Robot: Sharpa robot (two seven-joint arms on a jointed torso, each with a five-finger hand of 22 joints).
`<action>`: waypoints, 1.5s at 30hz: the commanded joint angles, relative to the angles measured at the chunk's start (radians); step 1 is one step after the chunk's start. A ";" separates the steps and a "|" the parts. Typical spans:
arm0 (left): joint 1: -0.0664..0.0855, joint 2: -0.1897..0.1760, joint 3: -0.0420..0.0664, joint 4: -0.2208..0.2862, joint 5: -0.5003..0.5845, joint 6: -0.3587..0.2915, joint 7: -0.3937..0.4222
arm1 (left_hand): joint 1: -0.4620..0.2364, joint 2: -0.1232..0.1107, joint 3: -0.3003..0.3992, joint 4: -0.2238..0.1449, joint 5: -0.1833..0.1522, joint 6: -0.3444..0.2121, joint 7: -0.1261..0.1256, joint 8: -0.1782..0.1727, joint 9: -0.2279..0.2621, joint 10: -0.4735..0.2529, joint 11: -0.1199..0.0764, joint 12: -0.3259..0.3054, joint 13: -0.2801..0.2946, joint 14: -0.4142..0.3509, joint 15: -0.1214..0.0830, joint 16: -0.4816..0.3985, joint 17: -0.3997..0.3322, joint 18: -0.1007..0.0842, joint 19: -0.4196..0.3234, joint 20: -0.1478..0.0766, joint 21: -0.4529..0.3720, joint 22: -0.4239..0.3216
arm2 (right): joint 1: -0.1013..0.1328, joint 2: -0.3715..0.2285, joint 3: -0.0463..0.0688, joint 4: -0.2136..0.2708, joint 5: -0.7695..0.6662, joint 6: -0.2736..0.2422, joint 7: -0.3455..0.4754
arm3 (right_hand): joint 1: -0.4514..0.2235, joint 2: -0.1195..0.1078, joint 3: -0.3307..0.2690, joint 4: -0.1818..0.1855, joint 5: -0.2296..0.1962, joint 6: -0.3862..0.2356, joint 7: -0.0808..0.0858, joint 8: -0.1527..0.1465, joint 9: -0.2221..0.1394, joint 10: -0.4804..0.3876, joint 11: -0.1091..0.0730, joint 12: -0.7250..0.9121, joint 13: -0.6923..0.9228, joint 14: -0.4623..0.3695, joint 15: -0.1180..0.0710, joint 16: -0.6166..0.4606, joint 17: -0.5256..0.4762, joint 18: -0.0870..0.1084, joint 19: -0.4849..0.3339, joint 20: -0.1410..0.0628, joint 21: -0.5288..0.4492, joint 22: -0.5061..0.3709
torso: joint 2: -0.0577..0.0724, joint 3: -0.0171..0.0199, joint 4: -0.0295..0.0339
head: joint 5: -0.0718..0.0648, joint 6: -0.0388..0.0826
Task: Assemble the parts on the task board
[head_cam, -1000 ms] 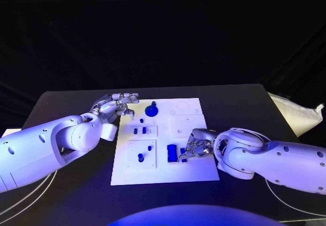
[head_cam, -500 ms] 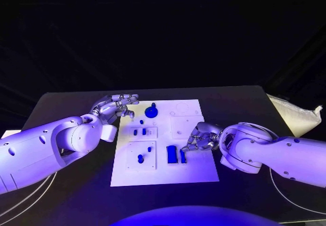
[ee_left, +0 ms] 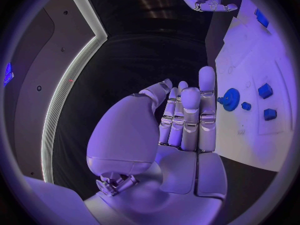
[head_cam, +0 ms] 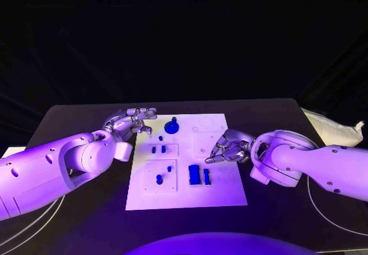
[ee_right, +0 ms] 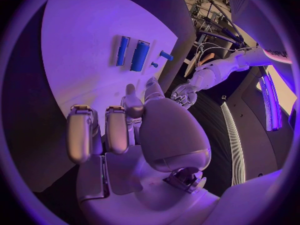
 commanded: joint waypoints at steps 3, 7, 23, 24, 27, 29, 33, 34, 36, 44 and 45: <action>-0.002 0.005 0.001 -0.006 0.003 -0.001 0.028 | -0.007 0.001 -0.009 0.003 0.006 -0.004 -0.003 0.007 0.000 -0.009 0.000 0.008 0.002 -0.017 0.001 -0.010 -0.023 0.019 -0.009 0.005 -0.020 -0.010 | 0.002 0.003 0.000 -0.032 0.160 -0.112 0.161 | 0.028 0.014 -0.004 -0.015 0.045 -0.042 0.015 -0.025 -0.009 -0.063 0.012 -0.131 -0.084 0.031 0.014 -0.071 -0.077 0.028 -0.053 0.005 -0.056 -0.003 | -0.009 -0.0045 -0.0026 | 0.000 0.007; -0.003 0.010 0.001 -0.015 0.009 -0.028 0.047 | -0.012 -0.005 -0.024 0.008 -0.001 -0.009 -0.002 0.011 0.000 -0.023 0.003 0.018 0.000 -0.114 0.008 -0.101 -0.142 0.018 -0.059 0.012 -0.062 -0.032 | 0.017 0.023 0.000 -0.111 0.402 -0.167 0.383 | 0.068 0.031 -0.003 -0.040 0.050 -0.074 0.028 -0.044 -0.018 -0.124 0.022 -0.267 -0.179 0.009 0.022 -0.157 -0.164 0.049 -0.108 0.013 -0.129 -0.085 | -0.026 -0.0077 -0.0063 | 0.003 0.017; 0.008 0.030 0.002 -0.062 0.050 -0.117 0.098 | 0.001 -0.014 -0.037 0.025 -0.001 -0.043 0.010 -0.025 -0.007 -0.091 0.060 -0.104 -0.053 -0.366 0.123 -0.784 -0.475 0.007 -0.436 0.133 -0.443 -0.341 | 0.068 0.193 0.004 -0.461 0.881 -0.055 0.755 | 0.153 0.093 -0.028 -0.091 0.014 -0.182 0.121 -0.093 -0.130 -0.301 0.141 -0.791 -0.793 -0.389 0.156 -1.082 -0.878 0.138 -0.542 0.138 -0.958 -0.794 | -0.088 -0.0197 -0.0123 | 0.016 0.091; 0.009 0.033 0.002 -0.067 0.057 -0.122 0.101 | 0.000 -0.016 -0.046 0.025 -0.002 -0.045 0.009 -0.029 -0.007 -0.093 0.063 -0.110 -0.053 -0.360 0.125 -0.803 -0.486 0.013 -0.436 0.140 -0.451 -0.357 | 0.068 0.202 0.005 -0.476 0.890 -0.047 0.764 | 0.153 0.094 -0.029 -0.098 0.015 -0.187 0.121 -0.096 -0.142 -0.306 0.142 -0.807 -0.829 -0.395 0.159 -1.114 -0.909 0.138 -0.531 0.149 -0.985 -0.818 | -0.090 -0.0189 -0.0133 | 0.019 0.096; 0.011 0.041 0.002 -0.080 0.068 -0.132 0.106 | -0.010 -0.020 -0.092 0.031 -0.001 -0.071 -0.015 -0.054 -0.007 -0.142 0.082 -0.152 -0.052 -0.388 0.146 -0.881 -0.522 0.019 -0.473 0.159 -0.467 -0.412 | 0.068 0.228 0.005 -0.516 0.911 -0.028 0.782 | 0.151 0.108 -0.023 -0.128 0.015 -0.193 0.125 -0.097 -0.181 -0.312 0.146 -0.848 -0.933 -0.415 0.188 -1.204 -0.999 0.142 -0.523 0.167 -1.084 -0.901 | -0.097 -0.0168 -0.0163 | 0.021 0.103; 0.011 0.047 0.002 -0.088 0.073 -0.137 0.110 | -0.001 -0.007 -0.130 0.029 0.000 -0.079 -0.021 -0.057 -0.007 -0.148 0.087 -0.171 -0.051 -0.384 0.149 -0.932 -0.545 0.022 -0.510 0.170 -0.463 -0.465 | 0.067 0.243 0.006 -0.540 0.922 -0.017 0.791 | 0.145 0.115 -0.018 -0.146 0.015 -0.189 0.124 -0.096 -0.201 -0.300 0.146 -0.861 -0.979 -0.406 0.187 -1.234 -1.040 0.138 -0.506 0.178 -1.127 -0.941 | -0.100 -0.0156 -0.0173 | 0.022 0.109; 0.010 0.050 0.001 -0.093 0.049 -0.115 0.081 | -0.401 0.092 -0.225 -0.012 -0.036 -0.358 -0.072 -0.122 -0.072 -0.436 0.031 -0.252 -0.115 -0.647 0.098 -1.001 -0.641 -0.037 -0.733 0.088 -0.528 -0.627 | 0.067 0.253 0.006 -0.553 0.870 -0.066 0.736 | -0.307 0.074 0.041 -0.211 -0.038 -0.464 0.063 -0.160 -0.263 -0.610 0.102 -0.955 -1.069 -0.721 0.155 -1.350 -1.139 0.074 -0.769 0.110 -1.234 -1.071 | -0.095 -0.0160 -0.0159 | 0.022 0.108; 0.010 0.051 0.001 -0.092 0.048 -0.119 0.082 | -0.428 0.092 -0.235 -0.012 -0.036 -0.382 -0.073 -0.122 -0.072 -0.460 0.027 -0.252 -0.115 -0.667 0.096 -1.009 -0.641 -0.037 -0.752 0.081 -0.528 -0.642 | 0.066 0.253 0.006 -0.551 0.872 -0.070 0.738 | -0.344 0.077 0.047 -0.211 -0.045 -0.482 0.057 -0.160 -0.271 -0.626 0.099 -0.955 -1.084 -0.737 0.151 -1.350 -1.154 0.074 -0.780 0.103 -1.248 -1.087 | -0.095 -0.0155 -0.0163 | 0.023 0.109; 0.008 0.051 0.002 -0.087 0.045 -0.131 0.086 | -0.499 0.092 -0.248 -0.012 -0.044 -0.430 -0.081 -0.122 -0.072 -0.510 0.017 -0.252 -0.115 -0.713 0.088 -1.017 -0.641 -0.037 -0.790 0.067 -0.528 -0.666 | 0.063 0.252 0.007 -0.544 0.877 -0.081 0.743 | -0.408 0.071 0.054 -0.211 -0.053 -0.521 0.048 -0.160 -0.278 -0.671 0.093 -0.955 -1.092 -0.782 0.146 -1.350 -1.164 0.074 -0.821 0.094 -1.260 -1.102 | -0.096 -0.0138 -0.0173 | 0.026 0.115; -0.011 0.052 0.008 -0.032 0.013 -0.271 0.128 | -0.737 0.092 -0.293 -0.012 -0.119 -0.594 -0.109 -0.122 -0.072 -0.679 -0.016 -0.252 -0.115 -0.868 0.059 -1.111 -0.641 -0.065 -0.918 0.016 -0.528 -0.747 | 0.026 0.247 0.022 -0.464 0.940 -0.222 0.806 | -0.679 -0.024 0.086 -0.211 -0.087 -0.691 0.011 -0.160 -0.369 -0.864 -0.004 -0.955 -1.122 -0.979 0.068 -1.350 -1.201 0.046 -0.995 0.052 -1.305 -1.162 | -0.099 0.0041 -0.0291 | 0.062 0.181; -0.015 0.052 0.009 -0.022 0.007 -0.297 0.135 | -0.760 0.092 -0.297 -0.012 -0.119 -0.610 -0.181 -0.122 -0.072 -0.695 -0.019 -0.252 -0.115 -0.882 0.056 -1.111 -0.641 -0.071 -0.930 0.012 -0.528 -0.754 | 0.019 0.246 0.025 -0.449 0.951 -0.247 0.818 | -0.705 -0.024 0.090 -0.211 -0.091 -0.707 0.007 -0.160 -0.369 -0.883 -0.004 -0.955 -1.195 -0.998 0.068 -1.350 -1.205 0.046 -1.012 0.049 -1.309 -1.167 | -0.099 0.0061 -0.0304 | 0.066 0.188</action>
